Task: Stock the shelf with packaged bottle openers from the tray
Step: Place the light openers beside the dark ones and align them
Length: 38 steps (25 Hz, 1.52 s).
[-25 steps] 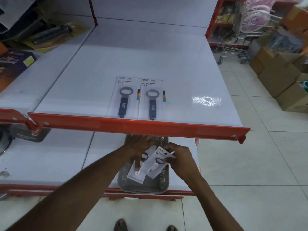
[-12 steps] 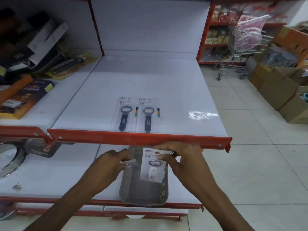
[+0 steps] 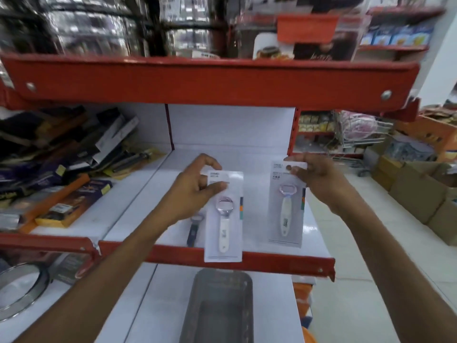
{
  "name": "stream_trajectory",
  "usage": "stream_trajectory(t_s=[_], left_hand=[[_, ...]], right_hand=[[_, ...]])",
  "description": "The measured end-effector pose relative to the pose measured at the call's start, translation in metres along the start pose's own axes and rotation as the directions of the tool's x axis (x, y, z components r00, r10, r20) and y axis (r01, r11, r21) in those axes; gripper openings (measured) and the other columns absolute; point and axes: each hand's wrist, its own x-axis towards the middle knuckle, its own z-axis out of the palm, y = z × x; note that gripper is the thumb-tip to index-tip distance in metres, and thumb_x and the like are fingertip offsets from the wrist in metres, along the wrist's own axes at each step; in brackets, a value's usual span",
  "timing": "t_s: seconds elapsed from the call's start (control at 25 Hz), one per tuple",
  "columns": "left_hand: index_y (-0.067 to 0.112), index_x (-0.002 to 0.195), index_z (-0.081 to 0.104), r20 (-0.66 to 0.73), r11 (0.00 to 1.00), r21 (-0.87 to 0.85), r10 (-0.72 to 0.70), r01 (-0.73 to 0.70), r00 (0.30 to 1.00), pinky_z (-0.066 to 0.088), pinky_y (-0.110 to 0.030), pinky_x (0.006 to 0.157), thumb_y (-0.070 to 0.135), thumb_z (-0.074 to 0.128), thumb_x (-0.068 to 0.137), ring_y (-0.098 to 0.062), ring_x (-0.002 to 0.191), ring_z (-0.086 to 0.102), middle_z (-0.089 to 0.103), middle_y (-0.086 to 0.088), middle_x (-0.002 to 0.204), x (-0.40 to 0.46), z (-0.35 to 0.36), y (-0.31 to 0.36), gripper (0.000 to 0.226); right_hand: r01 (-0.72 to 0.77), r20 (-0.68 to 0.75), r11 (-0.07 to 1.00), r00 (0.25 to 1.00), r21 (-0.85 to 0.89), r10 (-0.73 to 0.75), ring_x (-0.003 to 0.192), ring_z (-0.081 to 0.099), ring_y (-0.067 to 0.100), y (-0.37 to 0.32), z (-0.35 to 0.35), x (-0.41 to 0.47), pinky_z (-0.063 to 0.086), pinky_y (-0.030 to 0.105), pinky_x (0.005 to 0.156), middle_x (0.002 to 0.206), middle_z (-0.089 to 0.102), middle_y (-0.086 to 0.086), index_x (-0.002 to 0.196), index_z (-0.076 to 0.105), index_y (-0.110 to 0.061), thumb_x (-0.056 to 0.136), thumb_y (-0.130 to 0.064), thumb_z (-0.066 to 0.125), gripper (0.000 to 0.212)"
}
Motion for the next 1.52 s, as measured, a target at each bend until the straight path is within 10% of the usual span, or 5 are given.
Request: stream_trajectory(t_s=[0.24,0.4,0.68,1.52], left_hand=[[0.013,0.111,0.058,0.091,0.974,0.021,-0.227,0.226,0.970,0.039,-0.019,0.051,0.023,0.076,0.089,-0.007,0.063,0.049,0.059,-0.004,0.093,0.073,0.069,-0.040,0.030],[0.013,0.120,0.064,0.133,0.924,0.362,-0.184,0.125,0.974,0.041,-0.021,0.085,0.037,0.078,0.085,-0.020,0.107,0.059,0.063,-0.012,0.125,0.075,0.081,-0.059,0.044],[0.040,0.141,0.049,0.566,0.840,0.523,-0.217,-0.143,0.795,0.009,-0.043,0.127,0.075,0.079,0.060,-0.012,0.155,0.012,0.032,0.010,0.164,0.066,0.068,-0.063,0.093],[0.047,0.150,0.030,0.541,0.837,0.545,-0.299,-0.057,0.786,0.025,-0.049,0.121,0.078,0.076,0.059,-0.020,0.156,0.015,0.021,0.012,0.167,0.041,0.039,-0.071,0.106]], right_hand=[[-0.175,0.141,0.944,0.965,-0.278,0.220,0.096,0.057,0.022,0.072,0.018,0.053,0.046,0.022,0.062,0.121,0.063,0.011,0.114,0.066,-0.014,0.096,-0.014,0.053,0.022],[-0.034,0.238,0.846,0.953,-0.532,0.188,0.118,0.057,0.021,0.099,0.023,0.050,0.044,0.026,0.094,0.133,0.060,0.004,0.122,0.063,-0.018,0.092,-0.026,0.061,0.030],[0.187,0.546,0.698,0.769,-0.691,0.334,0.139,0.037,0.017,0.091,0.004,0.025,0.031,0.044,0.115,0.152,0.039,-0.013,0.141,0.037,-0.041,0.043,-0.089,0.061,0.111],[0.168,0.497,0.799,0.848,-0.577,0.181,0.136,0.042,0.021,0.069,0.031,-0.004,0.035,0.041,0.109,0.149,0.046,-0.005,0.139,0.046,-0.029,0.064,-0.069,0.071,0.089]])
